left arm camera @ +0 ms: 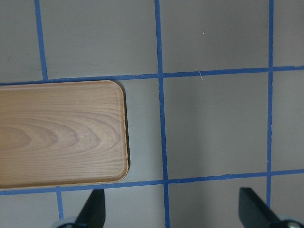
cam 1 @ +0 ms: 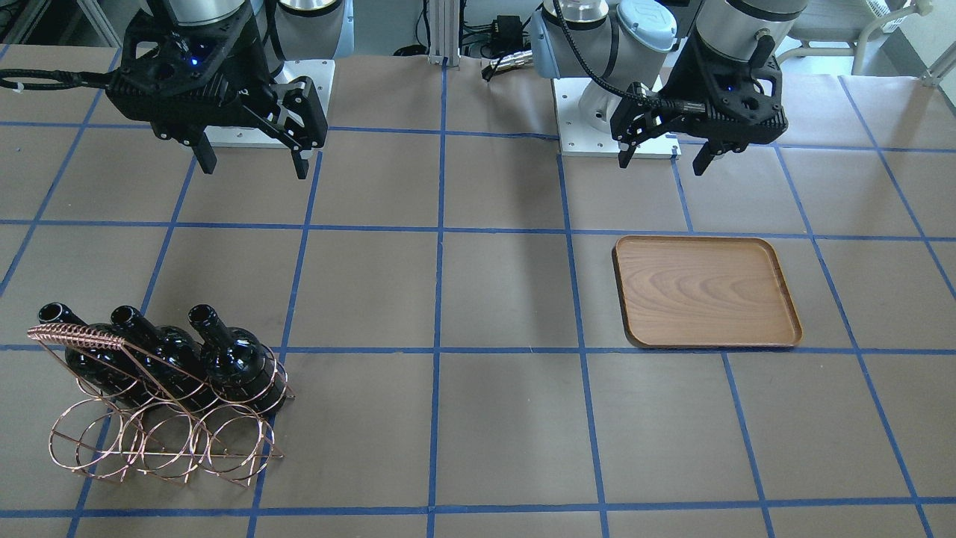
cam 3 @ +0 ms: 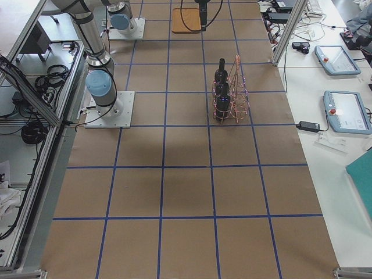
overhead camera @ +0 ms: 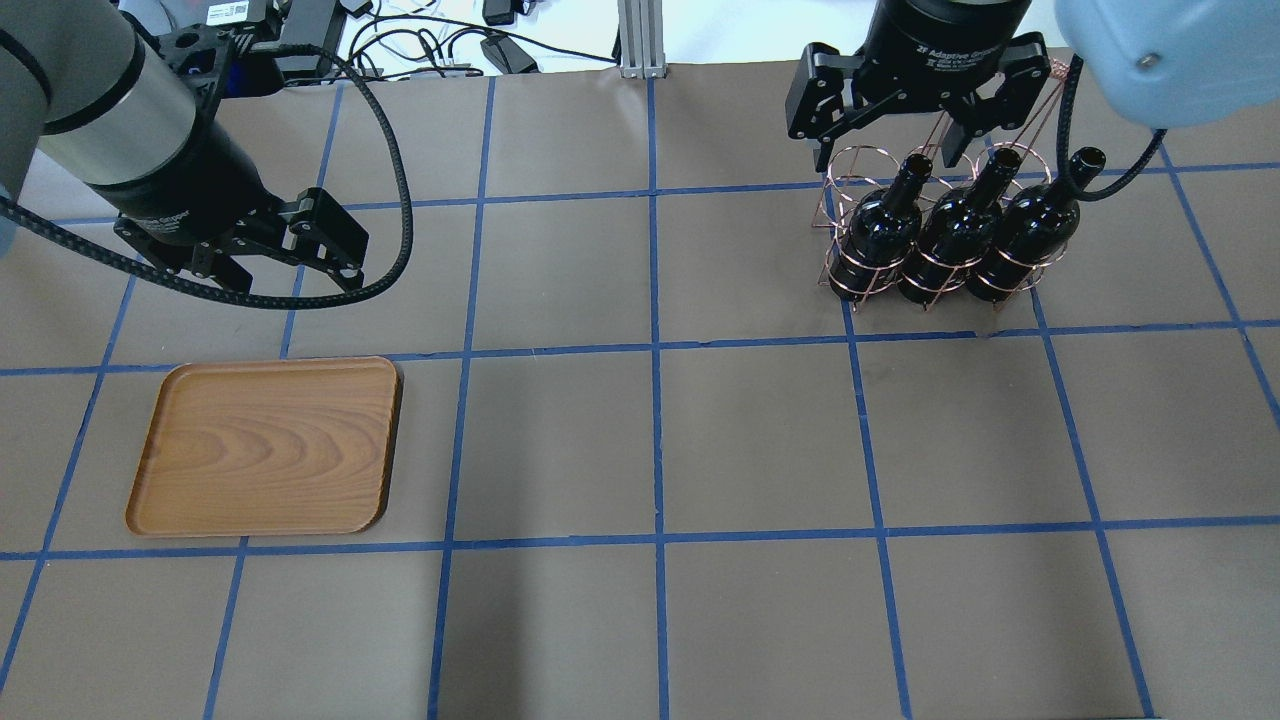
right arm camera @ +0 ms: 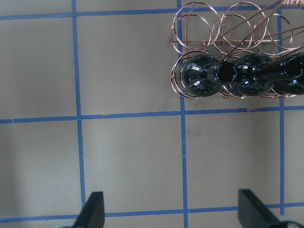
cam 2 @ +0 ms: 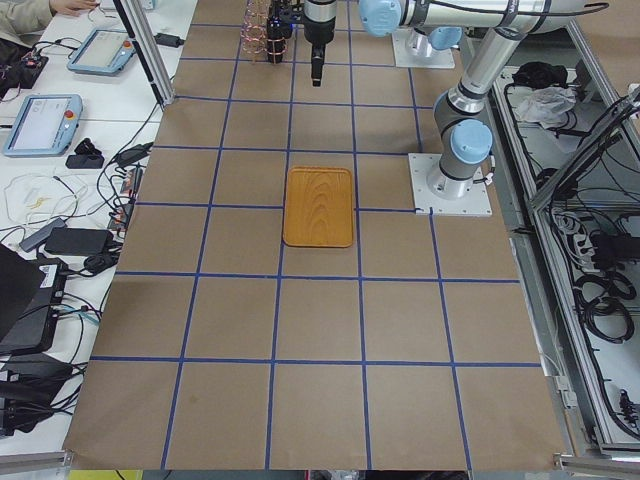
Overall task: Take wine from basket and place on tray
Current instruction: 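Lower the right gripper over the middle wine bottle in the copper rack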
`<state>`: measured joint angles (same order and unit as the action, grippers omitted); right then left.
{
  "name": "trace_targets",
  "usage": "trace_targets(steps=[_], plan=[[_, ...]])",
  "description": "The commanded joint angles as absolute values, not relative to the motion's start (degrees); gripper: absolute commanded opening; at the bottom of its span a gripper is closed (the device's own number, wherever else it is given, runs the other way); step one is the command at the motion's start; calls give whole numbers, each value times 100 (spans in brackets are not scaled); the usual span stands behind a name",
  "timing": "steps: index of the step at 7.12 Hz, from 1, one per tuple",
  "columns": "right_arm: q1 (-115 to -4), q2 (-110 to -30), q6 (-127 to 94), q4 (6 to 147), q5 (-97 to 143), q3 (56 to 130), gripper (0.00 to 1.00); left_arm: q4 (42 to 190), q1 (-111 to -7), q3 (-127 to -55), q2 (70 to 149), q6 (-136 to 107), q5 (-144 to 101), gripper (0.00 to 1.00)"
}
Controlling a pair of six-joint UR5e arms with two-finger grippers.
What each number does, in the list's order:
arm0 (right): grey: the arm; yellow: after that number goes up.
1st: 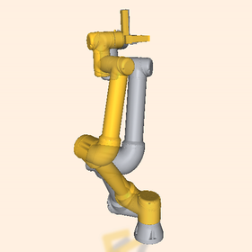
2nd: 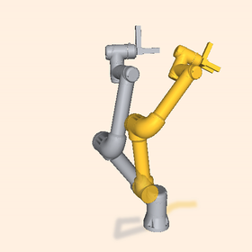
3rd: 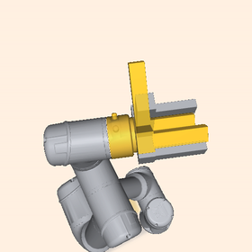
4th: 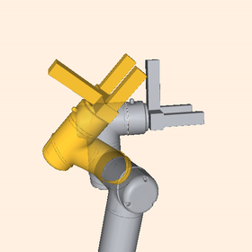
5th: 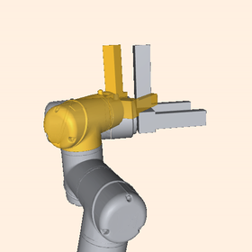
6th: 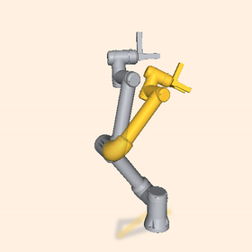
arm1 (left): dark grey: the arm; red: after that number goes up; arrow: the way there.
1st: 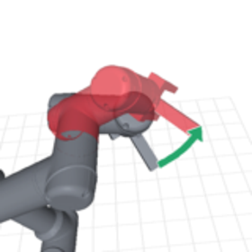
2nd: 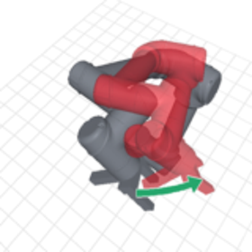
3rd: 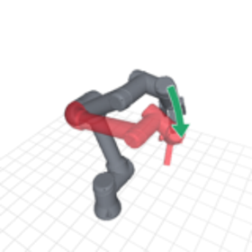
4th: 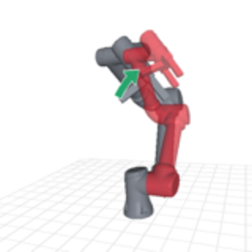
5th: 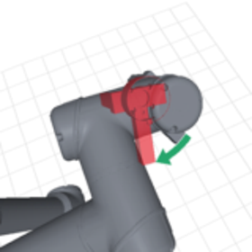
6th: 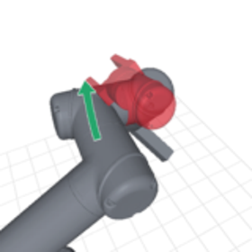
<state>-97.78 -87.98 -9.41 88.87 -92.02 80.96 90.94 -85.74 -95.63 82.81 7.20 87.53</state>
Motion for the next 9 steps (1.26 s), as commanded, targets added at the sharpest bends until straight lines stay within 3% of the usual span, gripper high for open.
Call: trace_targets(steps=[1,4,6,9], plan=[[-9773,-8798,-940,8877,-9220,8112,100,9271,-8561,-9536,8227,729,8789,100],[-9494,-8772,-243,8912,-9246,8121,100,9281,-8561,-9519,8209,729,8833,100],[-8486,-8693,665,8938,-9203,8278,100,9290,-8561,-9519,8174,738,8833,100],[-8253,-8062,861,9752,-9184,8559,100,9352,-8587,-9589,8130,668,8895,100]])
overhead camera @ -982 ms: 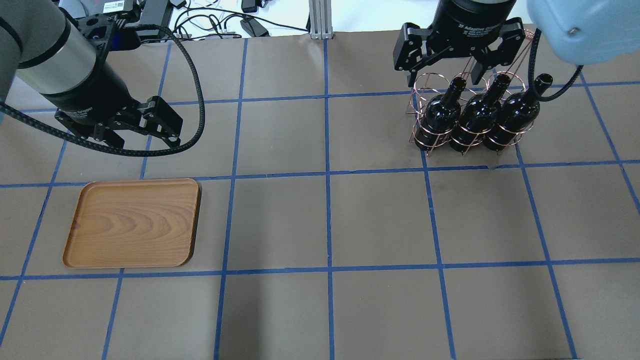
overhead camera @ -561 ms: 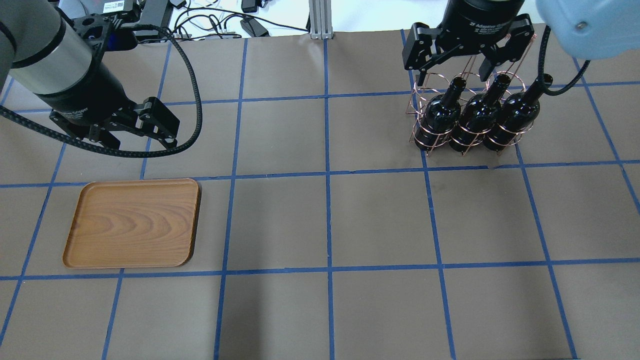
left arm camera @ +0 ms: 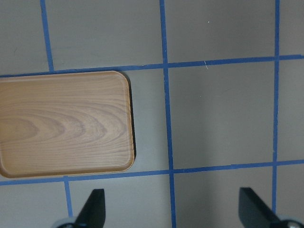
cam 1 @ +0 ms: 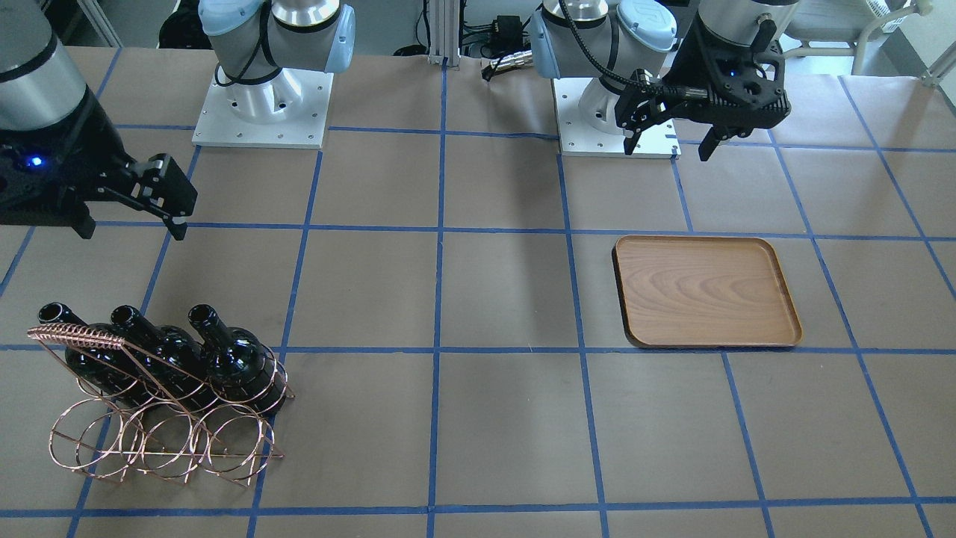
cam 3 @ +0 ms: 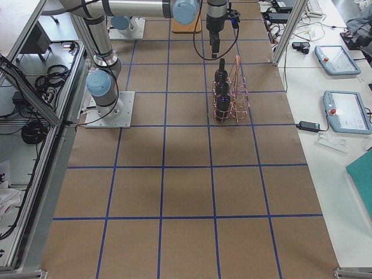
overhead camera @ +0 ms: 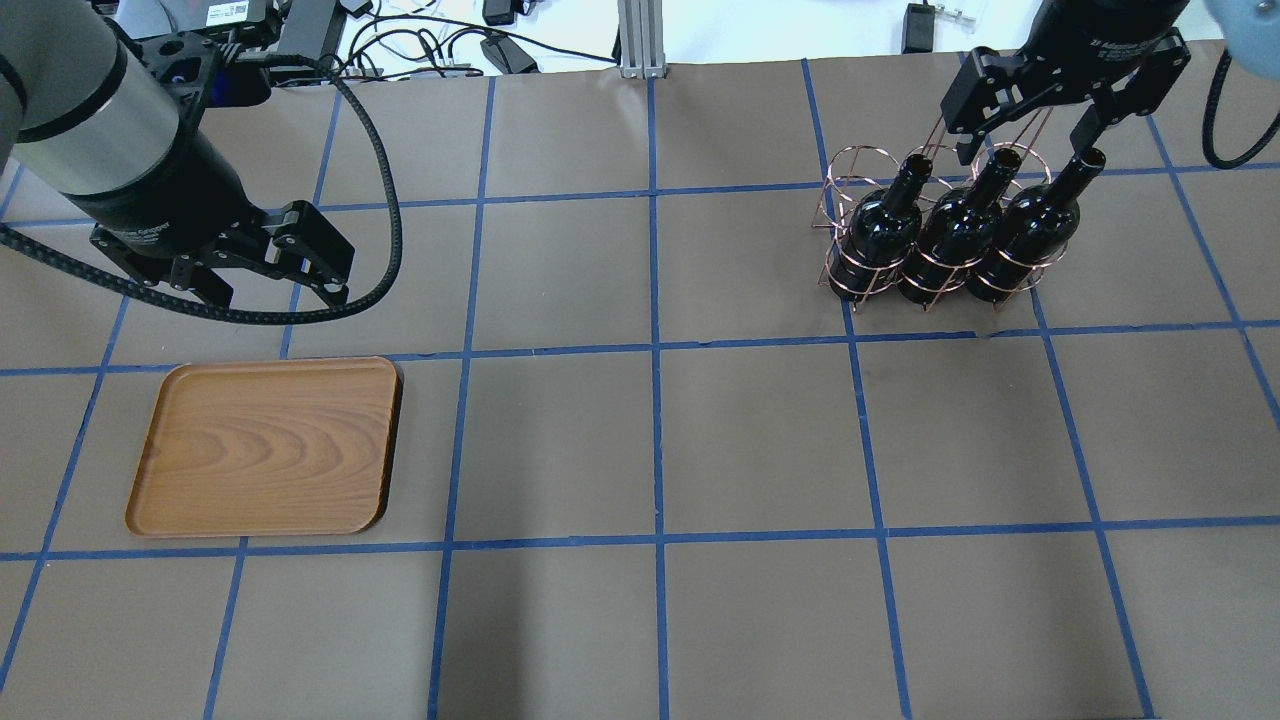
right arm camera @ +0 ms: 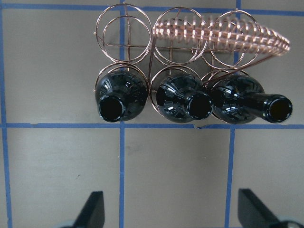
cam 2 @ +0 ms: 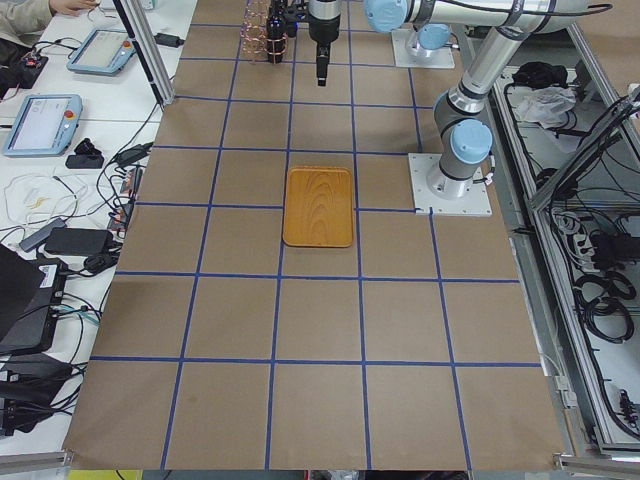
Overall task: Take wine from basket and place on tray
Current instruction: 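Lower the right gripper over the middle wine bottle in the copper rack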
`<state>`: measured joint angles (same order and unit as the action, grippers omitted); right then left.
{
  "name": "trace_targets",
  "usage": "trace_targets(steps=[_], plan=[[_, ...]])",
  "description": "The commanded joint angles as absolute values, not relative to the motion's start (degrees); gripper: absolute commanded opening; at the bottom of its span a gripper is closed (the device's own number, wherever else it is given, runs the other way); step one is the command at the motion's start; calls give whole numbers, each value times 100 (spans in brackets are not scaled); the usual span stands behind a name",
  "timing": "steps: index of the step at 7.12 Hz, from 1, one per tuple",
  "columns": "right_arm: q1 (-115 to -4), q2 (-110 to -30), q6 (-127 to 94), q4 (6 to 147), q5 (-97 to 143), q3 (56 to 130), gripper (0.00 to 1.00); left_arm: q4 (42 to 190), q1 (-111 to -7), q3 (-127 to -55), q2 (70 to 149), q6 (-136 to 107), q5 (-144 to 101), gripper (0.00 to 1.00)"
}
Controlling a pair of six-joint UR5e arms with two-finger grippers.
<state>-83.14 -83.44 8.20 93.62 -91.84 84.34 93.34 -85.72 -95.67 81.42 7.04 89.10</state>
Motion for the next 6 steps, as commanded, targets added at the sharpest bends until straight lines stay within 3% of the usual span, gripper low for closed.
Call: trace_targets(steps=[1,6], plan=[[-8236,-7964,861,9973,-9176,8604,100,9369,-8596,-9641,8112,633,8955,100],[-8104,-7603,879,10292,-9176,8719,82,9272,-8560,-9659,8112,624,8921,100]])
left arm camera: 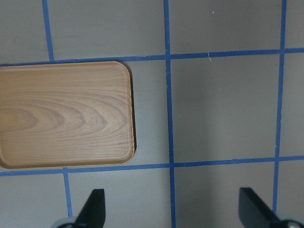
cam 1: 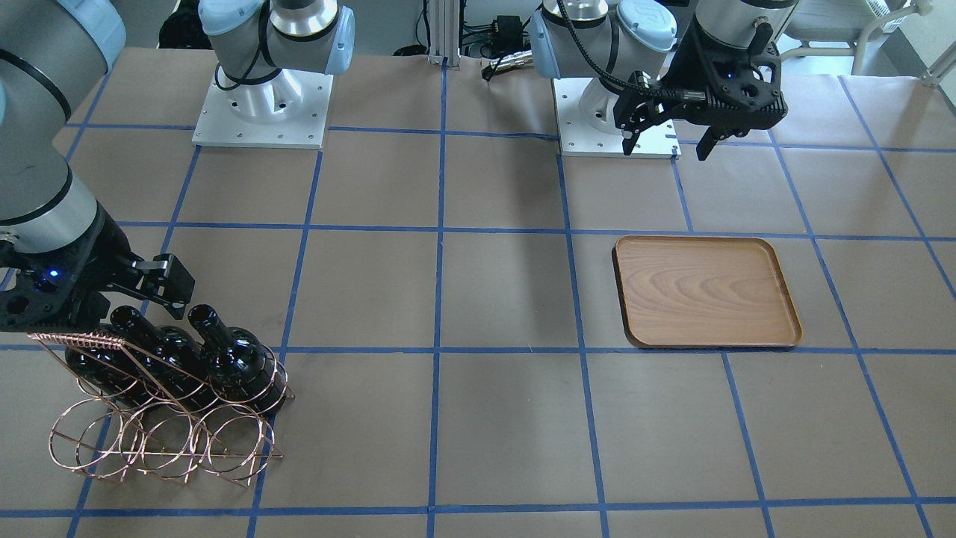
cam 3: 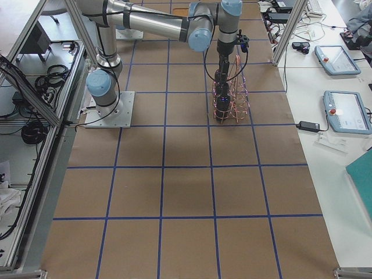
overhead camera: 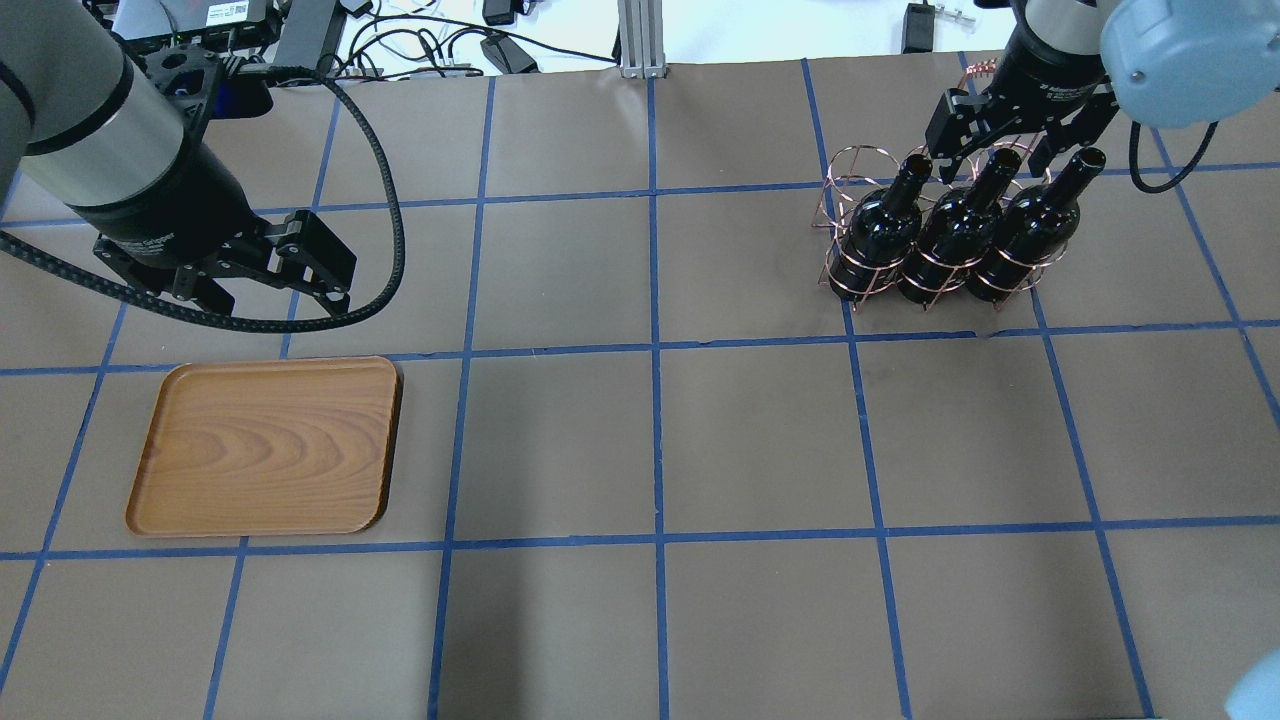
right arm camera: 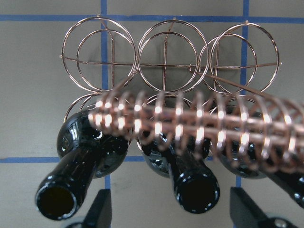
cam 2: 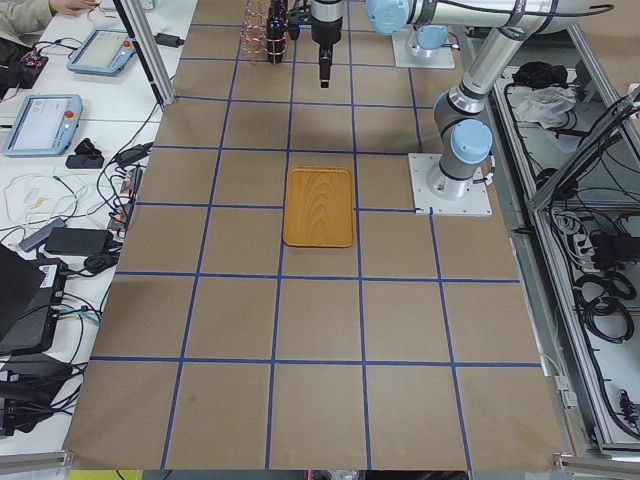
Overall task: Take wine from basket and place on tray
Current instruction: 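Grasp the middle dark wine bottle by its neck and lift it out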
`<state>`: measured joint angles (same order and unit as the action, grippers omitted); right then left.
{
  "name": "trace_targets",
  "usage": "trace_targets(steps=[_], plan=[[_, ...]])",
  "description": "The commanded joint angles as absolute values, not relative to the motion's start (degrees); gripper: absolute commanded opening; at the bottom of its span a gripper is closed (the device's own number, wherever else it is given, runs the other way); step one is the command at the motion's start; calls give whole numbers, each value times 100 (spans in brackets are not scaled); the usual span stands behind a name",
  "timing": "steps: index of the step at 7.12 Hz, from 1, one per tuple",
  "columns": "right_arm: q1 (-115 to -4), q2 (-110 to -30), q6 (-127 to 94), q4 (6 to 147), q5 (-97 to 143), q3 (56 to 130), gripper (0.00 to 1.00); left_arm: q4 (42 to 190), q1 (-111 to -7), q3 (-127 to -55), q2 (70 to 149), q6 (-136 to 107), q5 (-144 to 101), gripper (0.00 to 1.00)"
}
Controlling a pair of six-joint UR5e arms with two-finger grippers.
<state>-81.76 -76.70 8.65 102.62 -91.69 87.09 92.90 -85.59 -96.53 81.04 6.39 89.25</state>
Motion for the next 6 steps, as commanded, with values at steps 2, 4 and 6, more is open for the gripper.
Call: trace_targets(steps=[2,4,6], plan=[[-8042,-7542,879,10283,-9176,8719,57,9299,-8561,-9668,8104,624,8965,100],[-8042,-7541,879,10292,-9176,8719,11,9299,-8561,-9686,8104,624,8956,100],[-8042,-7619,818,10283,-9176,8614,5,9299,-8561,-9694,8104,659,8982,100]])
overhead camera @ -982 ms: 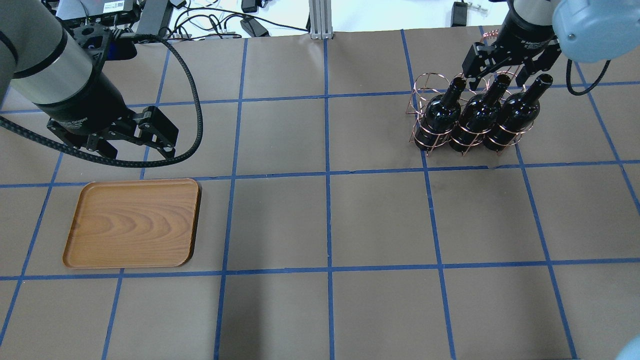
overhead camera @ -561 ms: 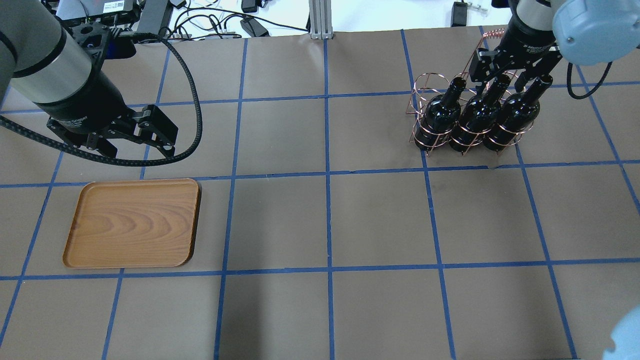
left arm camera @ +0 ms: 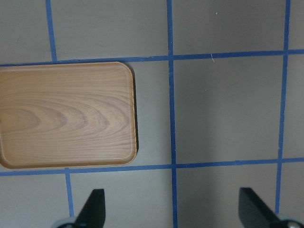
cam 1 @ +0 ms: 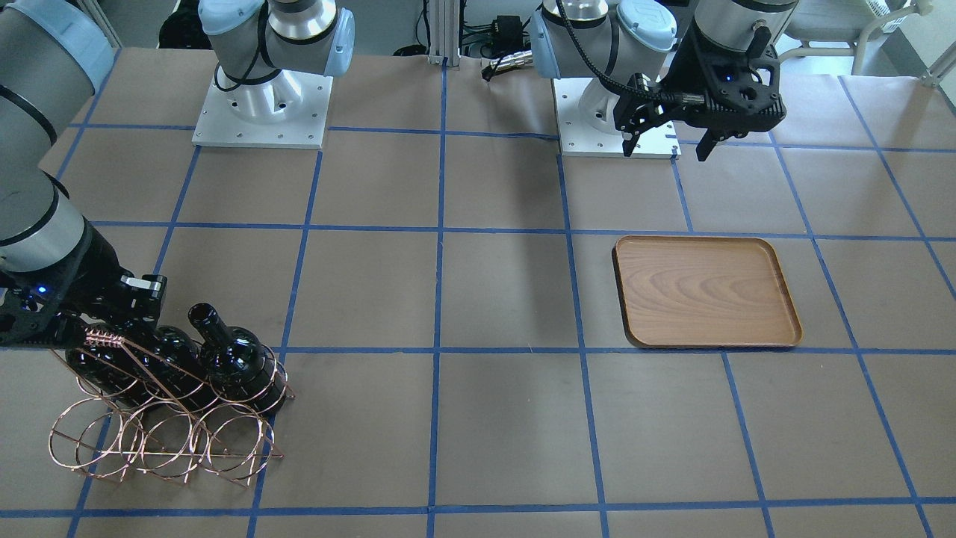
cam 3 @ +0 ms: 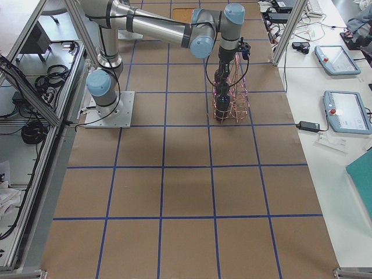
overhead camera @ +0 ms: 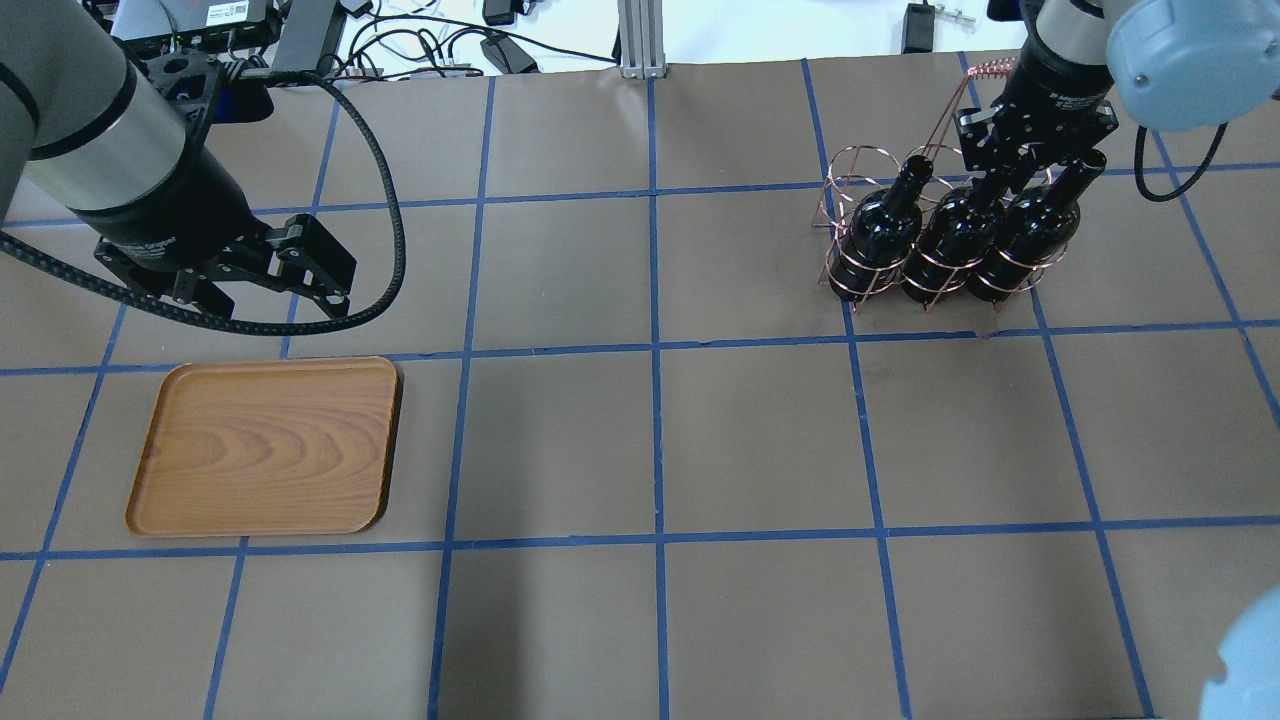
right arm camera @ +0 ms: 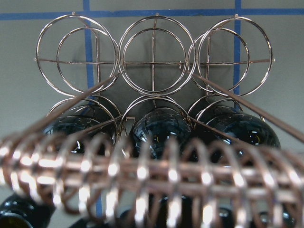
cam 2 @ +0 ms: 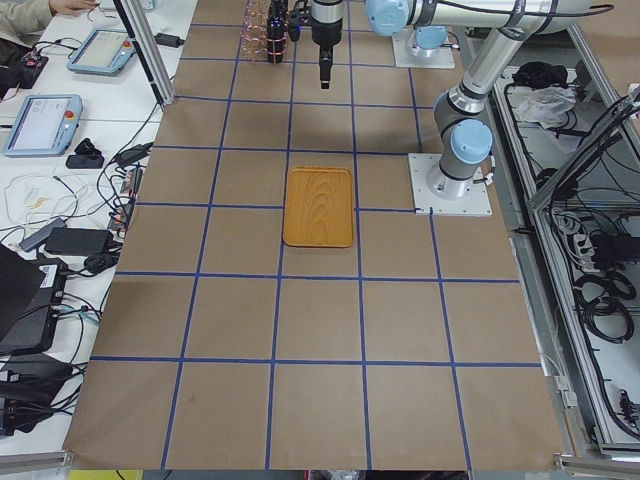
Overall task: Take wine from basket and place on tray
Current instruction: 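Grasp the middle dark wine bottle by its neck and lift it out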
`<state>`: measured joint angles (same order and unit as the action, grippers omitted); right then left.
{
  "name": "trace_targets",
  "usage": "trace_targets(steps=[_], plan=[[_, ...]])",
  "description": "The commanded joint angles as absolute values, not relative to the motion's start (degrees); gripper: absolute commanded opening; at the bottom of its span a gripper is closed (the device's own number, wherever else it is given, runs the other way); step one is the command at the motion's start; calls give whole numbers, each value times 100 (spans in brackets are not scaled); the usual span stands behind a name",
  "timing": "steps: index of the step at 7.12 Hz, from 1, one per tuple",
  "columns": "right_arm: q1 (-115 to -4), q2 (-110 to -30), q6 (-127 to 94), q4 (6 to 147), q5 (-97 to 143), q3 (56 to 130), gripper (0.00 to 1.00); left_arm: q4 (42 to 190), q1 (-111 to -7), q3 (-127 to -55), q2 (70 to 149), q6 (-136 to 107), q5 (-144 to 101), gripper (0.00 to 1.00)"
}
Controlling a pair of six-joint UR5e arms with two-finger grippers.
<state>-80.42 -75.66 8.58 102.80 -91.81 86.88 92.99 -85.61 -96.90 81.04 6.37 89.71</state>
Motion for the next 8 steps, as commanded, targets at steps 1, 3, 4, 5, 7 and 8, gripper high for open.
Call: trace_targets(steps=[1,3,4,5,7,8], plan=[[-8077,-7803,800,10179,-9167,8352,5,9299,-8552,-9694,8104,659,8974,100],[-8095,-8268,800,9102,-9080,7703,6,9299,-8552,-9694,8112,668,8982,100],[-8112,-8445,800,8592,-9053,7456,6,9299,-8552,-9694,8104,711,8982,100],[-8138,-8620,774,8152,-9096,7479,6,9299,-8552,-9686,8104,712,8982,100],[-8513,-8849,179,8015,-9131,8291,4,9308,-8543,-9694,8121,729,9113,100],[-9004,-9051,-659,8303,-9106,8845,2,9299,-8543,-9694,8121,721,9149,100]])
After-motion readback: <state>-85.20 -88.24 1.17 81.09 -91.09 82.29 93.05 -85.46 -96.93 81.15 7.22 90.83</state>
